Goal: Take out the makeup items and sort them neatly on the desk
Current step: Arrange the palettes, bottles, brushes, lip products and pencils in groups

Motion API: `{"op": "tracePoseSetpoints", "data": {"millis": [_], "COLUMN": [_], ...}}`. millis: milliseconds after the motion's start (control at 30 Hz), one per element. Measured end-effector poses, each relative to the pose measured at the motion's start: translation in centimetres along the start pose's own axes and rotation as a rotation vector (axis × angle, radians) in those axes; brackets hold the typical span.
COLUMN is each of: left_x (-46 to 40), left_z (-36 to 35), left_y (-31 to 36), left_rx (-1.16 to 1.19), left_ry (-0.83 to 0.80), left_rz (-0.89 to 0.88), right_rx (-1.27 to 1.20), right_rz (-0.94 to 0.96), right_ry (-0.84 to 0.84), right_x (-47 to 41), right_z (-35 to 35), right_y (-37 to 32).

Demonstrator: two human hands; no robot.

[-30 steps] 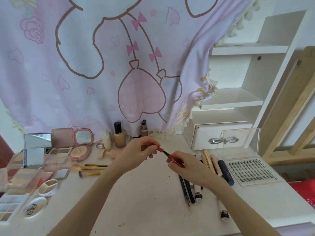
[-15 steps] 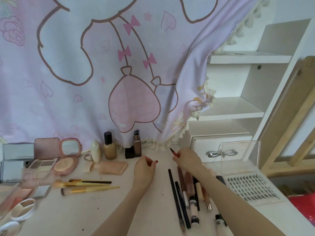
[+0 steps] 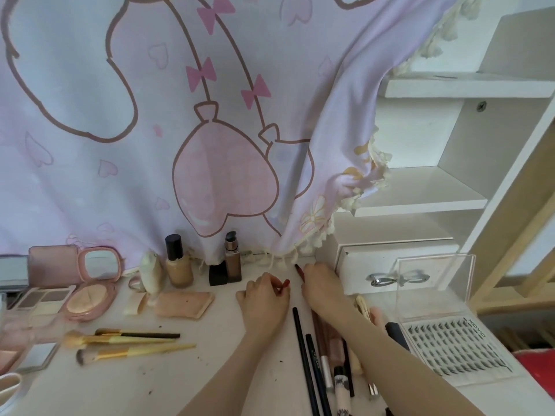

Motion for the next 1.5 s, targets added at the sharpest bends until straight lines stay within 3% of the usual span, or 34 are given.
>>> {"op": "tracePoseSetpoints", "data": {"millis": [267,600,867,1100,1267,1500], "left_x": [-0.1,0.3,1.2,2.0,2.0,4.2], "left_z": [-1.0,-2.9,-2.6,-2.4,-1.0,2.8], "left_y": [1.1,3.9,4.3,4.5,3.2,-0.5], "left_rx": [0.069,0.154,0.24,0.237,0.322,0.225], "left_ry": [-0.104,-0.37,-0.504,-0.65,-0.633,-0.452], "left_rz": [0.02,-0.037,-0.045,-0.103,-0.085,-0.224], "right_rx": [0.086,0.274,0.235,0.114,-0.035,-0.097], "right_rz": [0.1,0.175,0.127,0.118,0.105,0.19], "right_ry": [0.032,-0.043,-0.157,-0.065,0.041,0.115], "right_x": [1.2,2.6,3.2,3.8,4.8,9.1], "right_z": [0.7,0.8,0.6,1.5,3.1,4.2], "right_y": [0.3,0.8,3.2,3.9,4.2,2.3]}}
Point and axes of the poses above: each hand's wrist, its own x-axis away from the middle knuckle, its own z-axis out of the back of the hand, y = z × x, the point moved 6 cm from there along -x, towards the middle knuckle, and after that the axes turned 13 degrees about y, right-handed, at the moved point
